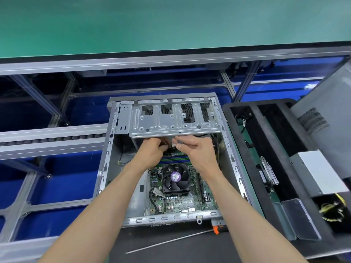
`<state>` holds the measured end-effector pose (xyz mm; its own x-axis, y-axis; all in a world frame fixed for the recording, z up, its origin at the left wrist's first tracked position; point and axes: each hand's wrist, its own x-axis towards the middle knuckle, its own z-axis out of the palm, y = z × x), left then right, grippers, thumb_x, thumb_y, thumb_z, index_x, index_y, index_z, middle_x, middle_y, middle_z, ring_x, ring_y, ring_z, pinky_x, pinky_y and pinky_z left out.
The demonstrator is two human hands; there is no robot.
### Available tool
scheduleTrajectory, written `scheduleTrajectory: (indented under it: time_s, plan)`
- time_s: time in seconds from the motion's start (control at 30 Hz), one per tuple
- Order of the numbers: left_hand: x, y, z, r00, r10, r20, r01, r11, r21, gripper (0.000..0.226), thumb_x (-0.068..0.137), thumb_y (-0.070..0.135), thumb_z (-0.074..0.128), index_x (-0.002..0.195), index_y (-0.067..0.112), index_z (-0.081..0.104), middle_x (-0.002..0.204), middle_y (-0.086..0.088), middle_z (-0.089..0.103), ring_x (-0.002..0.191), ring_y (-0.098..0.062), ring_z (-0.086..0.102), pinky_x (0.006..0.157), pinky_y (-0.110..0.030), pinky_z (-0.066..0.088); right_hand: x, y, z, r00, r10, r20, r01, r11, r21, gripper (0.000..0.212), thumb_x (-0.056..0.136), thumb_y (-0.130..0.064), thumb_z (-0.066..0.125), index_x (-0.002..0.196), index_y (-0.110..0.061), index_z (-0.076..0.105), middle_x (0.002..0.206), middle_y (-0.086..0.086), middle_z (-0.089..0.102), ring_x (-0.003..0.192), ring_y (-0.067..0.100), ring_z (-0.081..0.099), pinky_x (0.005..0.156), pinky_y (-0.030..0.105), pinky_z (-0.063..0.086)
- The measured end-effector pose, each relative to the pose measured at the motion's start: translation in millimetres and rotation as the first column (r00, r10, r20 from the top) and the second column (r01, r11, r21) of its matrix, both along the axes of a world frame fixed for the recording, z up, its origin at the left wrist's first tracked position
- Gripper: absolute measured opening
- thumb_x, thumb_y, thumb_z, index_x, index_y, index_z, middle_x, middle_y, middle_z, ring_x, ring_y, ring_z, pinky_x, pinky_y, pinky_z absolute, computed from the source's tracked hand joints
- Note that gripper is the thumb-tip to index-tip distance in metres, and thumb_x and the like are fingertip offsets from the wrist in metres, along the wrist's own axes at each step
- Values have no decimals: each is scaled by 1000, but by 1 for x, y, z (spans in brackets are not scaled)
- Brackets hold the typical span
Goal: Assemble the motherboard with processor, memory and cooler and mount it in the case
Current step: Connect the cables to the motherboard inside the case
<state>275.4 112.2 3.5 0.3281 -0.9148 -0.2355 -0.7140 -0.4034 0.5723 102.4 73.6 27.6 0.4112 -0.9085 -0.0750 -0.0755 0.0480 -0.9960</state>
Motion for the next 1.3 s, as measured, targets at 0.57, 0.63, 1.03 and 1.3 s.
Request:
scheduleTrajectory:
  time_s: [0.57,0.63,1.03,1.3]
  plan:
    - [35,17,4,976,116,183,-168,938,304,25,94,12,55,115,0,63,120,-20,61,108,-36,61,98,-44,51,-2,-7,-4,974,-219,-58,227,951,211,17,89,-6,63,88,-13,79,80,3,77,81,17,74,69,18,53]
    - [38,21,4,972,158,175,-208,925,319,28,92,9,53,117,3,65,122,-18,61,107,-35,62,98,-43,52,-4,-7,-4,972,-220,-80,232,952,200,16,89,-4,66,88,-13,79,79,1,77,81,18,74,66,19,53]
    - [21,12,8,973,206,-106,-187,969,162,21,93,29,66,85,10,66,85,-1,67,82,-16,62,67,-23,43,-2,-3,-7,995,-76,-61,90,957,275,29,72,5,83,95,-8,70,84,10,76,81,25,75,77,32,61]
    - [-1,9,17,829,29,-559,5,998,60,15,87,38,75,98,28,77,95,8,76,97,-10,67,90,-27,49,0,-3,-11,991,6,-132,18,983,182,12,81,0,78,90,-7,77,78,8,75,76,21,73,76,31,61]
